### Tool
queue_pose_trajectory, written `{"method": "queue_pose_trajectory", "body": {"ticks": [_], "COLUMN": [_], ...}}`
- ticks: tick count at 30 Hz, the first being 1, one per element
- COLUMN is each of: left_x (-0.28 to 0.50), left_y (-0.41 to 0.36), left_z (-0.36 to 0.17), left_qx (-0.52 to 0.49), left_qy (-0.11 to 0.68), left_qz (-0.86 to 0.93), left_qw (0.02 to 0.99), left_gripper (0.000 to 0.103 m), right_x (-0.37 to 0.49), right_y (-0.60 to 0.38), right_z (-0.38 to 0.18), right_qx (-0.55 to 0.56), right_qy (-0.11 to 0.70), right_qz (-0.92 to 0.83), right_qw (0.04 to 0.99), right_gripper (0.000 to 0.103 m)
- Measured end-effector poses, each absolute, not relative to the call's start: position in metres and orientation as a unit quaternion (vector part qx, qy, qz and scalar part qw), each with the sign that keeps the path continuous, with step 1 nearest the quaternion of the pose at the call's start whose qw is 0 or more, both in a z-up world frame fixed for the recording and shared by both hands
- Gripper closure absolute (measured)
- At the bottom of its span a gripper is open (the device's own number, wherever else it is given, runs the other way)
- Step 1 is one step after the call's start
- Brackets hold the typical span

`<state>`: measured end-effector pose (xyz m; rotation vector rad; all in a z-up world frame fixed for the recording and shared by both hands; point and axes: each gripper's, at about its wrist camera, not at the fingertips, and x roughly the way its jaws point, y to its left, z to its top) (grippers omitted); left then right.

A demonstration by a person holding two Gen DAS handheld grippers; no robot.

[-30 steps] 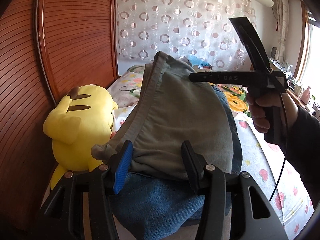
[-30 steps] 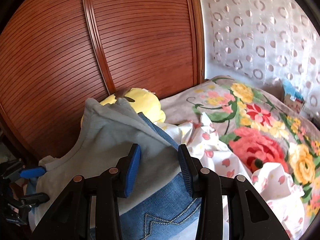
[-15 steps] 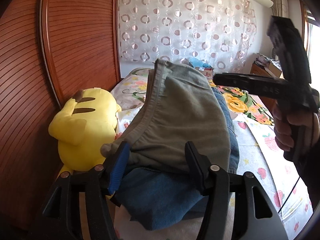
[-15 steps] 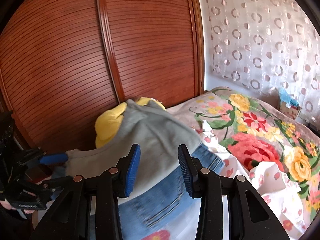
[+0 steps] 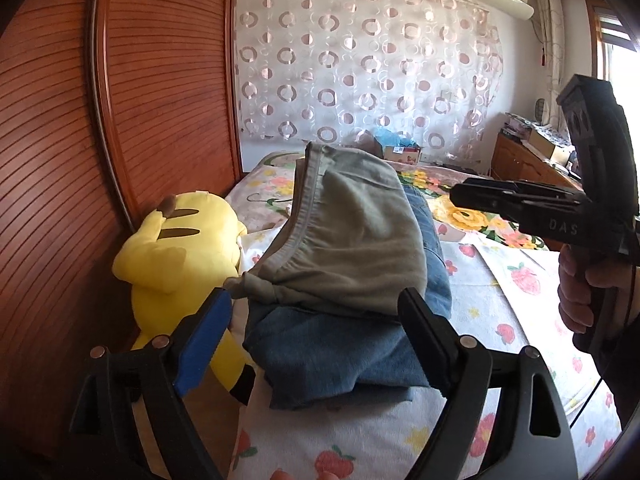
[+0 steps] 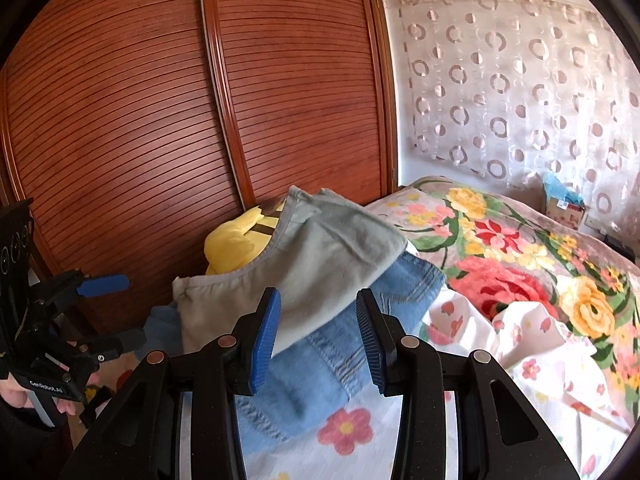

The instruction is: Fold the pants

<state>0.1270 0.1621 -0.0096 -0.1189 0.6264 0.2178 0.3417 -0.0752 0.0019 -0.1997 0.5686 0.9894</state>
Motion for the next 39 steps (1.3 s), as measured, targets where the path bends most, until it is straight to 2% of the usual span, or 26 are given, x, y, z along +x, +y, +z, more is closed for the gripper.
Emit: {"method": "queue_pose_trajectory", "body": {"ticks": [29, 35, 39], "left_x": [0.083, 0.074, 0.068], "left_y": [0.102, 0.08, 0.062], "left_z": [0.002, 0.005, 0.008], "left_qx": [-0.039, -0.031, -0.027], "left_qy": [0.285, 0.28, 0.276], "left_qz": [0.051, 0.033, 0.019], "left_qw": [0.956, 0.959, 0.961], "left_gripper": [0.017, 0.017, 0.017], "right_x": [0.215, 0.182, 0.164], "right_y": [-0.164, -0.183, -0.193], "right_z": [0.009, 0.014, 0.02], "right_qx": [-0.063, -0.056, -0.052], "right_qy": [0.257, 0.251, 0.249], "right_qz": [0.378, 0.344, 0.319], "right_qw": [0.887, 0.903, 0.913], "right_gripper": [0.056, 0.05, 0.039]}}
